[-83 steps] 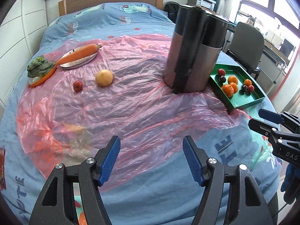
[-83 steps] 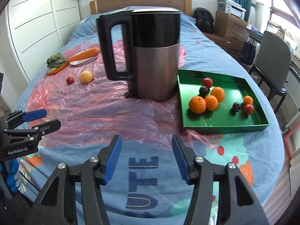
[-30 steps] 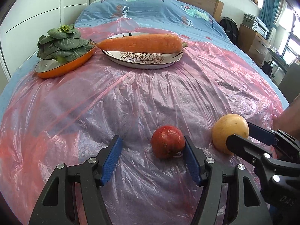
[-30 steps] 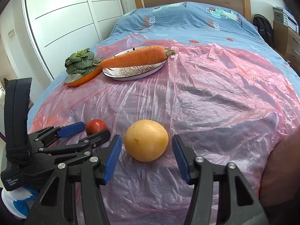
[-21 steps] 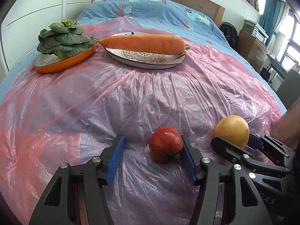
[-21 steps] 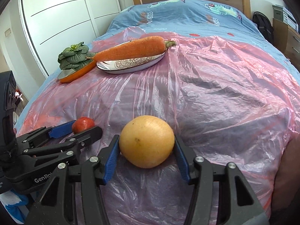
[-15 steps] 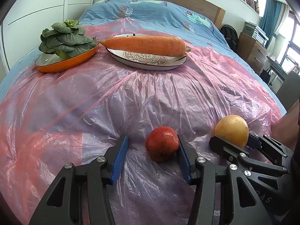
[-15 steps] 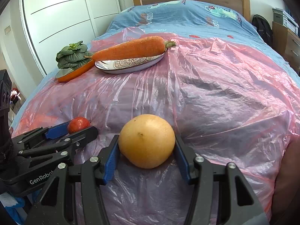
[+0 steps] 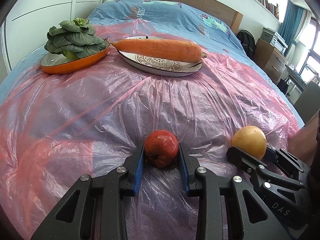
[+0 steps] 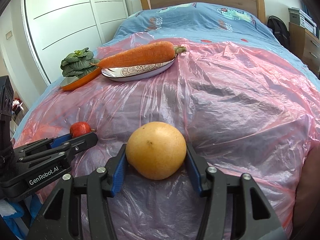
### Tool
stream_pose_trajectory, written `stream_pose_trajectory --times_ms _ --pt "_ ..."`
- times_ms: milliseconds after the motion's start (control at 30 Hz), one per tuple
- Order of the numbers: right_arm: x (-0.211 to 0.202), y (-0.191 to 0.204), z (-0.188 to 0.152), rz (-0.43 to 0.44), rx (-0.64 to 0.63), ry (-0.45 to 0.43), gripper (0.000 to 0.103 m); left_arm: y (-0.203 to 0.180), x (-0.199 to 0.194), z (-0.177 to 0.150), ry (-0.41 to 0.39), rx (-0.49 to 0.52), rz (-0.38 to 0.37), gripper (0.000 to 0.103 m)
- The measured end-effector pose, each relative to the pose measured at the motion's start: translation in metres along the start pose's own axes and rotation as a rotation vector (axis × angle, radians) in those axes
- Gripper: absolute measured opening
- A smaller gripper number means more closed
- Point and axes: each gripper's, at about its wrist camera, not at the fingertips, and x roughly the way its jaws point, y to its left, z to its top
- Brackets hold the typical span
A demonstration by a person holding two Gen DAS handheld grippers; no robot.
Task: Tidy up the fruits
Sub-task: 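Carry the held apple and grapefruit past the kettle over the green tray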
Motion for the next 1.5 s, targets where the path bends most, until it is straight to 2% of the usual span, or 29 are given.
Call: stream_pose_trajectory --times_ms 500,867,1000,1133,1233,1500 --pt "-0.011 0.001 0.003 0.008 0.000 -0.028 0.081 0.002 -0.008 0.006 -0.014 -0.021 -0.019 0.027" --pt "-0.063 0.012 0.005 0.021 -0.024 -0.042 0.081 -0.005 -0.054 0.019 -0.112 -0.026 -0.027 0.027" --pt "-0.085 0.020 -0.008 0.025 -0.048 -0.020 0.081 -0.011 -0.069 0.008 -0.113 -0.043 -0.029 0.027" --pt "-0.105 0.025 -0.027 0.036 -0.040 0.012 0.081 -0.013 -0.086 -0.017 -0.094 -0.041 0.006 0.027" --pt "-0.121 0.030 -0.043 0.047 -0.044 0.033 0.081 -0.015 -0.100 -0.038 -0.084 -0.016 0.047 0.027" --pt "-0.172 0.030 -0.082 0.063 -0.043 0.068 0.081 -0.044 -0.141 -0.082 -0.032 0.048 0.042 0.027"
